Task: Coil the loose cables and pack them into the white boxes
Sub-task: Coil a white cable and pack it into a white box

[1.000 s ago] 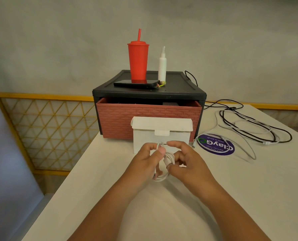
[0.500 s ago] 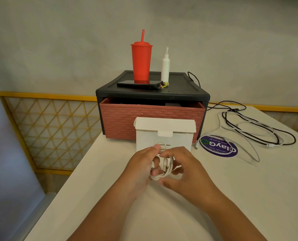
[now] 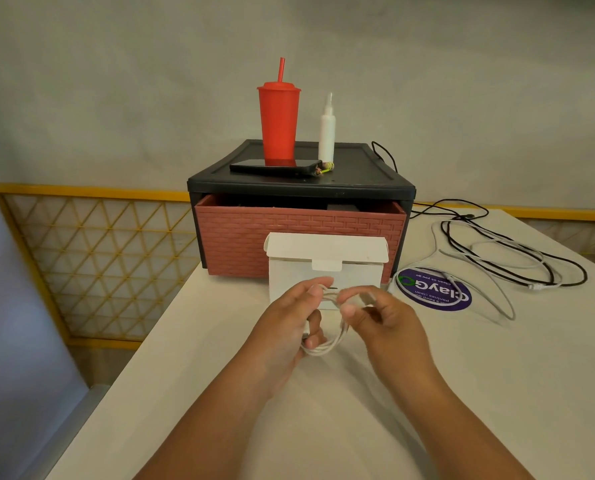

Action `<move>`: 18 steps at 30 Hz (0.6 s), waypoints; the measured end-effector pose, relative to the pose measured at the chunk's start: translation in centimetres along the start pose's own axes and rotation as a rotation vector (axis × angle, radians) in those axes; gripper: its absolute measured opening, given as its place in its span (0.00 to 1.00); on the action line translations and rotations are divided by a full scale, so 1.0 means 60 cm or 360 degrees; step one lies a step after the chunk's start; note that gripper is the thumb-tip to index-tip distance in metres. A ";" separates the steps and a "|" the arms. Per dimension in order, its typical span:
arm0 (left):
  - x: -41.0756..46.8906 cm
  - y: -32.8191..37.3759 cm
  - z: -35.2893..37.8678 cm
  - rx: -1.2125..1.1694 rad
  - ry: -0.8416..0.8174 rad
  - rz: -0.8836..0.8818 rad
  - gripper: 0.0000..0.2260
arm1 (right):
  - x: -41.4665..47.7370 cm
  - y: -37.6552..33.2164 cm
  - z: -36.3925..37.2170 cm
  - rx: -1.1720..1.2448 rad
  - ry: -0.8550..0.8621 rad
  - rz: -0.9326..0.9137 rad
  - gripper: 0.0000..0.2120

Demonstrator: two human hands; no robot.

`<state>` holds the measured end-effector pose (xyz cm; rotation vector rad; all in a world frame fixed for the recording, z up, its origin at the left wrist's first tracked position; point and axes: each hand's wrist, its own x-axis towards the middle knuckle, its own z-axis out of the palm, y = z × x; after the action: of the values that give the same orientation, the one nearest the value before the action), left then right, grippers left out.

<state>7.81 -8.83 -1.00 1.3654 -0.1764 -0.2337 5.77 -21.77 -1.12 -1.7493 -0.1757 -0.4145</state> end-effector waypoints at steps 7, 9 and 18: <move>-0.008 0.007 -0.005 0.0035 -0.0234 -0.0053 0.12 | 0.003 -0.006 -0.022 0.0488 0.0239 0.0208 0.08; -0.009 0.009 -0.010 0.0048 -0.0302 -0.0102 0.13 | 0.003 -0.003 -0.023 0.0537 0.0212 0.0270 0.07; -0.001 0.003 -0.022 -0.0407 -0.0326 -0.0224 0.11 | 0.014 0.010 -0.041 -0.0004 -0.0227 0.0210 0.08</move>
<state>8.12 -7.53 -1.11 1.0995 -0.2138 -0.4984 6.29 -24.36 -0.96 -1.7824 -0.1605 -0.1942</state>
